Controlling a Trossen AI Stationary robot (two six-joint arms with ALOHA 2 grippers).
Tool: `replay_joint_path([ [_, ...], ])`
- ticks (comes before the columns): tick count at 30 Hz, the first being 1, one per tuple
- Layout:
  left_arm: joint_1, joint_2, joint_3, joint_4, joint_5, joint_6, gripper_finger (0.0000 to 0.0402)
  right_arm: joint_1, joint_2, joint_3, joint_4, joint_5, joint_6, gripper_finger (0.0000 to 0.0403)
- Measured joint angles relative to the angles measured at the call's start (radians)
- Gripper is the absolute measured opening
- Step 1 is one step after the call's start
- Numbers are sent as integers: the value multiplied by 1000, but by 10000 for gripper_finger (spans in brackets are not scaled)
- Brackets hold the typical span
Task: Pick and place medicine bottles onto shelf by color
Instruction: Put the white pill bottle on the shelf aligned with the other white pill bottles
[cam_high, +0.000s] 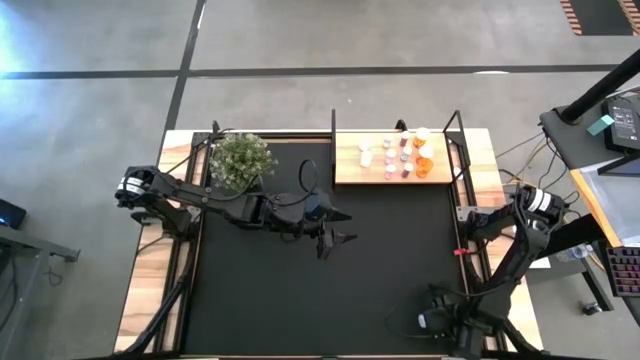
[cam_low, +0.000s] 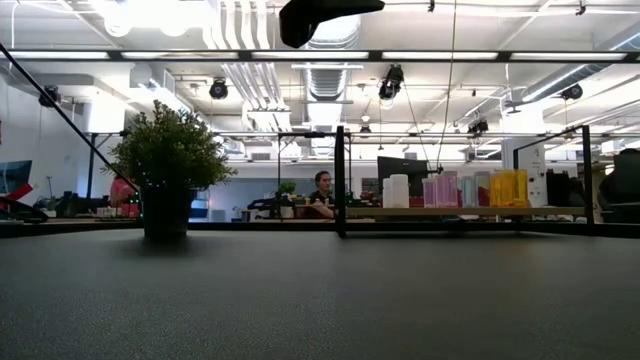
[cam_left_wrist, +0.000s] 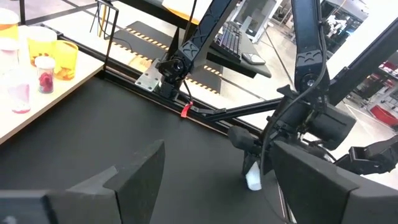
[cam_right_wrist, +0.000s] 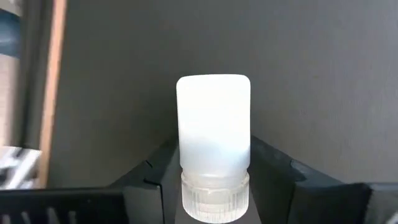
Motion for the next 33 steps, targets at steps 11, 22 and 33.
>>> replay_joint_path([
  [11, 18, 0, 0, 11, 0, 106, 276, -64, -126, 116, -308, 8, 3, 144],
  [22, 34, 1, 0, 57, 2, 678, 276, -367, -327, 269, -512, 153, -20, 146],
  [33, 135, 1, 1, 61, 105, 739, 276, -689, -310, 547, -500, 165, -385, 146],
])
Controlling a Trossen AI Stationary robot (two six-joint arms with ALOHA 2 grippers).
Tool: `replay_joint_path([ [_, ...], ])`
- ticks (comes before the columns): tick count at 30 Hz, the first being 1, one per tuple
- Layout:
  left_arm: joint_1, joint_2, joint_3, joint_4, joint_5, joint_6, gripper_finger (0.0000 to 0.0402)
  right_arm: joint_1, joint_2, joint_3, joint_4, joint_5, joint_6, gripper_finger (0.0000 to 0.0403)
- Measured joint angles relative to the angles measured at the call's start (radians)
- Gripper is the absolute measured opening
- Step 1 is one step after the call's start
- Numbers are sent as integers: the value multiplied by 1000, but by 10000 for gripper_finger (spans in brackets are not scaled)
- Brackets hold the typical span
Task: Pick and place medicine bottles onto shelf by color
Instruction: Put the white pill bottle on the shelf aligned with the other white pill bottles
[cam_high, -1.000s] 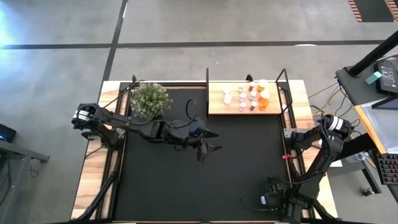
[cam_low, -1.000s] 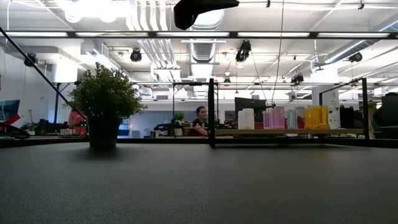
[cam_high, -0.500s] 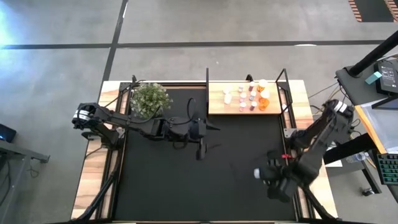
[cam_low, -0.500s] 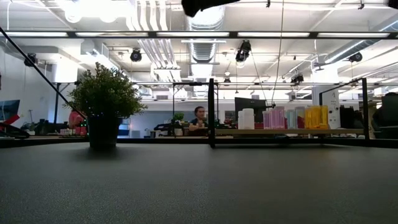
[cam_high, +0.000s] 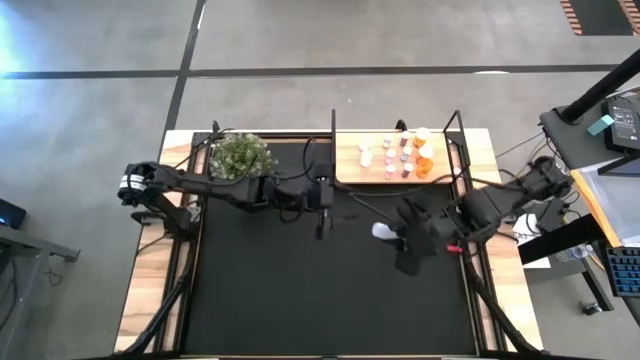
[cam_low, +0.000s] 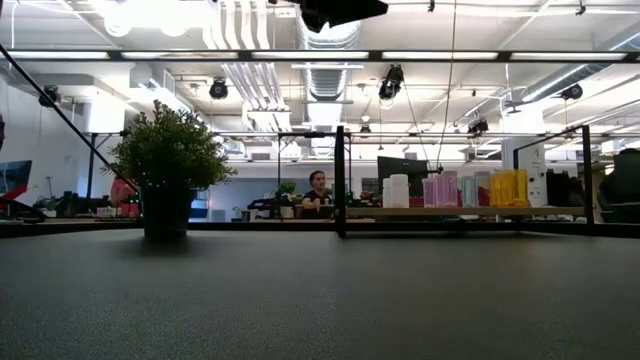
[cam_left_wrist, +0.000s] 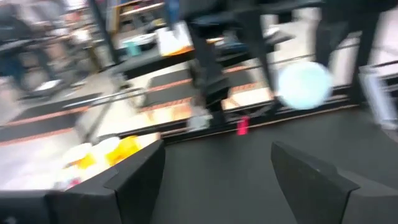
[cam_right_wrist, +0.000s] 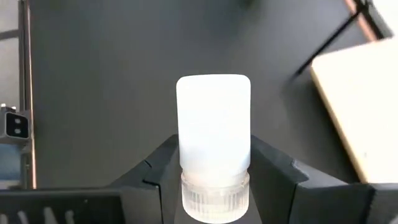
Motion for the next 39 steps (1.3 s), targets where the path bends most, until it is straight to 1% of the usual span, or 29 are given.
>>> replay_joint_path([
  [2, 13, 0, 0, 0, 91, 1, 276, -44, 20, 50, -3, -21, -87, 146],
  [3, 19, 0, 0, 0, 121, 2, 276, -66, 29, 71, -6, -33, -122, 146],
  [6, 43, 0, 0, -2, 188, 6, 276, -135, 45, 121, -6, -79, -200, 146],
  [8, 59, 0, 1, 0, 207, 28, 276, -181, 56, 142, -9, -101, -239, 146],
  [13, 69, 0, 3, 66, 225, 93, 276, -279, 97, 165, -9, -156, -314, 146],
  [17, 76, 0, 3, 71, 227, 106, 276, -326, 134, 186, -9, -158, -380, 146],
  [24, 92, 0, 3, 65, 216, 103, 276, -345, 169, 247, -7, -166, -471, 146],
  [28, 94, 0, 3, 73, 212, 100, 272, -346, 169, 261, -6, -166, -474, 146],
  [32, 93, 0, 3, 78, 212, 99, 239, -348, 168, 260, -9, -166, -474, 146],
  [39, 93, 0, 3, 80, 212, 100, 149, -348, 169, 259, -9, -166, -479, 146],
])
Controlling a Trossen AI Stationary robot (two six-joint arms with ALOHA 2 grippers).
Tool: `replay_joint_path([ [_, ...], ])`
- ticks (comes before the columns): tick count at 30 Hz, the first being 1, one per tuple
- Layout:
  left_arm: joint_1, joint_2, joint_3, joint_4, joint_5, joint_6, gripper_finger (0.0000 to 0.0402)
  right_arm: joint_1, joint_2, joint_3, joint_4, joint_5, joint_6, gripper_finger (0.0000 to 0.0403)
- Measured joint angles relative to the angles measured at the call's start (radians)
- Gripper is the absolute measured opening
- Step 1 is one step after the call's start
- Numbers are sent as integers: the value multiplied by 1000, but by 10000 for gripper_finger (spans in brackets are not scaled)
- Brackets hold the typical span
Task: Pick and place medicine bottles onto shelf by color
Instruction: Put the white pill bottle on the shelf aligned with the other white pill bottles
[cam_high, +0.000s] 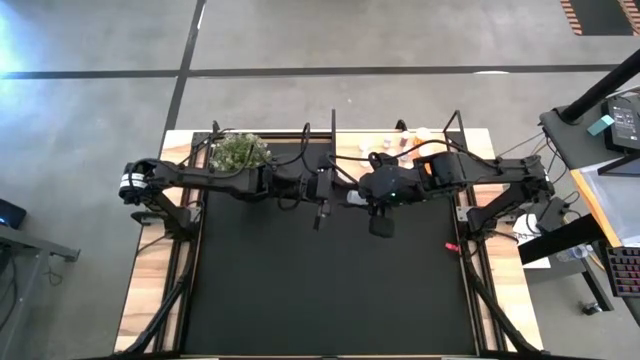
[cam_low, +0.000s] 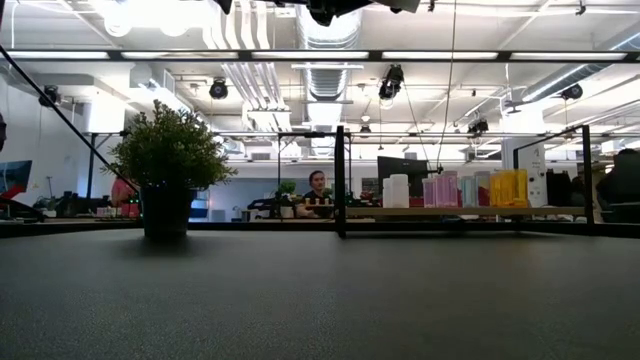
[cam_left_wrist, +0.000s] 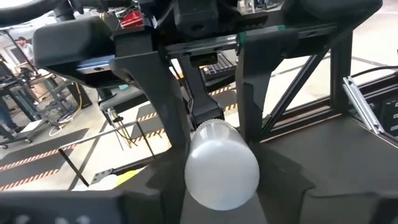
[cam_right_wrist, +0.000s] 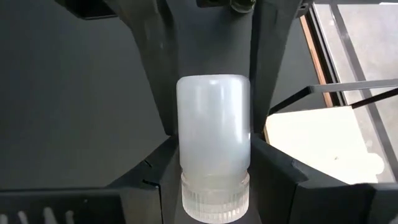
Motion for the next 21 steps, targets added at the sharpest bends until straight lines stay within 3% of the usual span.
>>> replay_joint_path([
  [3, 0, 0, 0, 0, 3, 0, 122, 0, 0, 0, 0, 1, -2, 146],
  [9, 0, 0, 0, -3, 4, -1, 122, 0, 0, 1, 0, 9, 24, 154],
  [18, 4, -1, -1, -10, -1, -2, 130, 0, -5, 4, -36, 0, 92, 232],
  [21, 9, -1, -1, -10, -7, -2, 129, 0, -7, 50, -150, -41, 135, 254],
])
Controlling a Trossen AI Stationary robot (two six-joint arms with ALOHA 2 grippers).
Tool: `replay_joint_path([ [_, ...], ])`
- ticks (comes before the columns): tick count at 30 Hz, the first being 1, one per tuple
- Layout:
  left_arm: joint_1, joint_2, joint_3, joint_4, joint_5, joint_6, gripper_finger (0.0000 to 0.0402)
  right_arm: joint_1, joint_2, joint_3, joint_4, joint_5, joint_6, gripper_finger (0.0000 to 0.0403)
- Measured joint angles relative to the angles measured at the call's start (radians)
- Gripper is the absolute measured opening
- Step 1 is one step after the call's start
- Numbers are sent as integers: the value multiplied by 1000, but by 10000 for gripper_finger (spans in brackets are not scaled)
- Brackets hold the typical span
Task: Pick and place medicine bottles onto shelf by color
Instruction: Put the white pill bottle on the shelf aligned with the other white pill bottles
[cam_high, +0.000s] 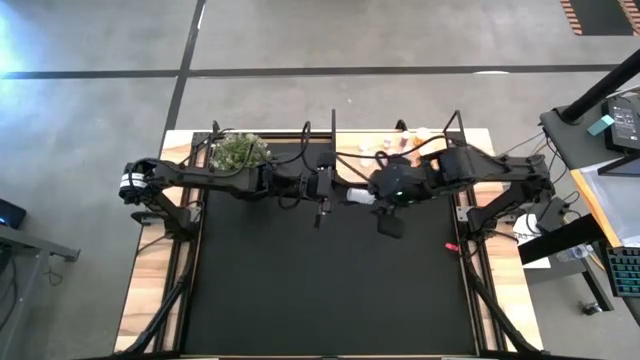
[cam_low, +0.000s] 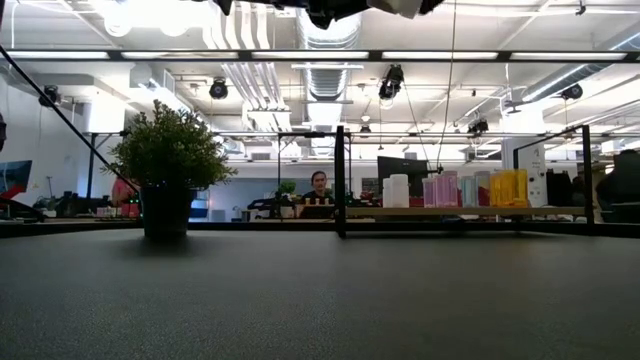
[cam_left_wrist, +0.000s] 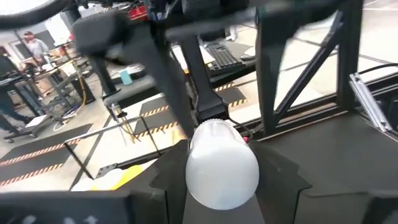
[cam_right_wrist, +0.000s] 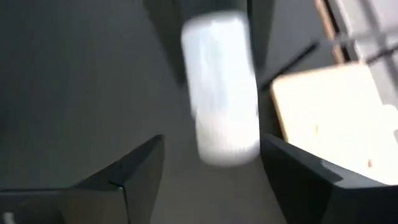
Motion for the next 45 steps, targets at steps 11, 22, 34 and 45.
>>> replay_joint_path([
  [11, 15, -2, 0, 251, -98, -52, 129, 8, -14, 232, -222, 102, 119, 264],
  [22, 45, -146, 38, 393, -82, -53, 128, 7, -24, 322, 198, 305, -306, 256],
  [34, 43, -183, 27, 389, 7, -126, 128, 7, 15, 326, 515, 233, -605, 256],
  [45, 43, -164, 27, 395, 47, -134, 128, 6, 44, 327, 521, 229, -635, 252],
])
